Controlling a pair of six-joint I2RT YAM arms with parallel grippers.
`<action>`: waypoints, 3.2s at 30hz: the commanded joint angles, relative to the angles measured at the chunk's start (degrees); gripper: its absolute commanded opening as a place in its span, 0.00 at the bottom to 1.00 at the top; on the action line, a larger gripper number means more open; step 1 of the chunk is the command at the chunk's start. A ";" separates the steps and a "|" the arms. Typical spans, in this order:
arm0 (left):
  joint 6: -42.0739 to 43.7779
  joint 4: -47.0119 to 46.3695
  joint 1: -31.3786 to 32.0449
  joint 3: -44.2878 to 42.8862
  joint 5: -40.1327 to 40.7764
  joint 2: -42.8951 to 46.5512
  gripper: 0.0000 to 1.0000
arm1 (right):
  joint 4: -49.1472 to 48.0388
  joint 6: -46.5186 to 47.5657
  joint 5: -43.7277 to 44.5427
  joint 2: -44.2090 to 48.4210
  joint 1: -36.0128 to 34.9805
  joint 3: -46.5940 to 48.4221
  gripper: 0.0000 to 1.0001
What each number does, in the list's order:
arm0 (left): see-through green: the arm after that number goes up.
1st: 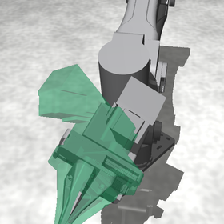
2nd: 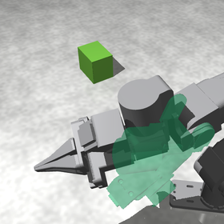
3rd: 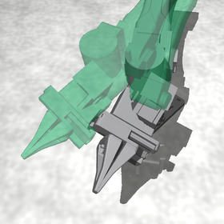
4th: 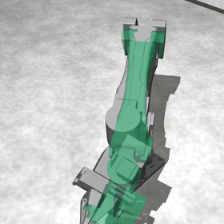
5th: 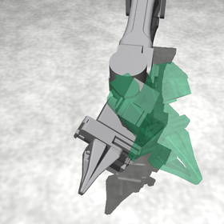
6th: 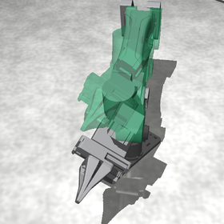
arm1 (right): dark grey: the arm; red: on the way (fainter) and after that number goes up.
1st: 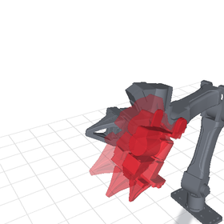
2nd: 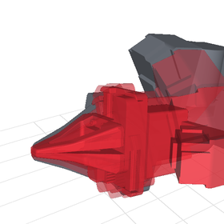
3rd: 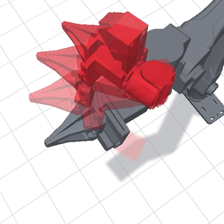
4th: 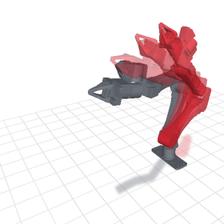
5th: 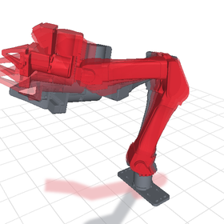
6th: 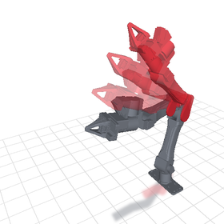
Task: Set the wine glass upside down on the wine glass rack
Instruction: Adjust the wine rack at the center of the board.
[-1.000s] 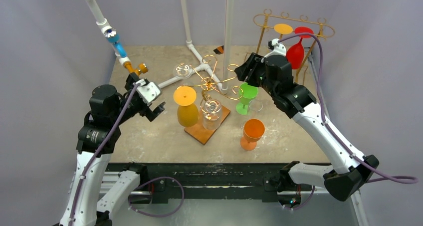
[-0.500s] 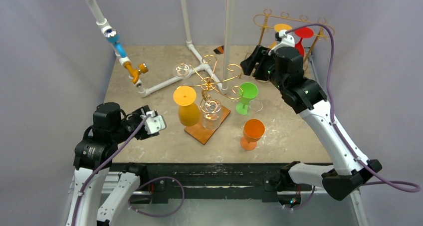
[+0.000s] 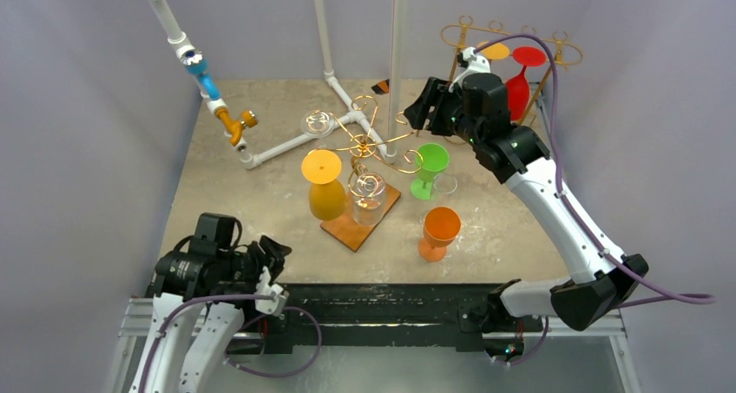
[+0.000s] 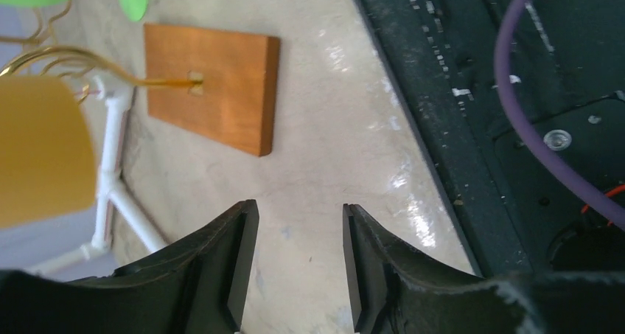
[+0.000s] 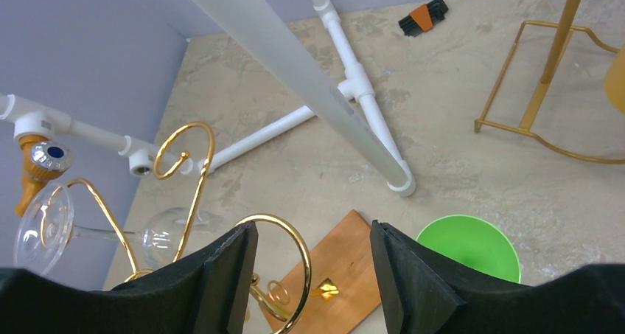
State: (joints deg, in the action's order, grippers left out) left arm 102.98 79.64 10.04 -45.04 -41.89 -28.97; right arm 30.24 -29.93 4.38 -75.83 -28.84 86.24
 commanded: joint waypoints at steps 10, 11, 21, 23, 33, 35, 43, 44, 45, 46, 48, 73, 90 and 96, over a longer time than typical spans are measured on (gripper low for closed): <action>50.83 -11.54 8.24 11.03 -2.64 -20.38 0.57 | -4.56 -0.16 -1.16 1.93 0.18 -1.16 0.64; 50.62 -14.07 9.75 11.10 -1.94 -22.45 0.57 | -4.67 -0.25 -1.18 2.16 0.18 -1.50 0.64; 43.04 -34.66 17.46 9.56 2.86 -41.64 0.56 | -4.77 -0.65 -1.94 2.80 0.16 -1.91 0.59; 41.47 -38.56 17.47 10.79 3.75 -42.15 0.56 | -4.77 -0.57 -2.28 2.80 0.19 -1.87 0.58; 35.37 -58.71 17.90 19.86 7.12 -42.13 0.49 | -6.63 -1.33 -3.77 2.65 0.18 -3.57 0.49; 34.83 -60.69 17.98 20.65 6.02 -42.09 0.49 | -7.03 -1.44 -4.19 2.50 0.19 -3.93 0.48; 33.58 -62.28 20.22 20.35 7.48 -44.46 0.44 | -7.13 -1.79 -4.21 2.21 0.17 -4.50 0.45; 33.18 -62.24 20.25 20.26 7.86 -44.57 0.42 | -7.15 -1.80 -4.21 2.37 0.19 -4.62 0.43; 32.87 -62.19 20.23 20.07 8.47 -44.67 0.39 | -7.14 -1.80 -4.21 2.50 0.17 -4.78 0.41; 32.25 -62.15 20.26 20.07 9.03 -44.77 0.37 | -7.19 -1.72 -5.06 2.65 0.19 -4.91 0.39; 31.15 -61.88 20.28 19.78 10.36 -44.64 0.32 | -7.03 -1.64 -5.50 2.71 0.14 -5.02 0.33; 14.82 -71.07 18.14 17.05 19.72 -48.02 0.12 | -6.86 -4.99 -5.53 5.53 0.18 -9.86 0.28; 14.97 -72.41 13.94 14.53 22.72 -50.99 0.14 | -5.96 -6.02 -3.00 6.94 0.18 -11.53 0.31; 16.44 -68.80 12.02 13.08 22.05 -50.31 0.15 | -4.89 -6.62 -2.44 7.30 0.19 -11.14 0.40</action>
State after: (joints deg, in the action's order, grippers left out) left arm 117.51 10.48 24.73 -30.39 -30.68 -79.18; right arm 22.81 -36.01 2.72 -68.99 -28.05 75.37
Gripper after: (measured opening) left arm 0.200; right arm 0.365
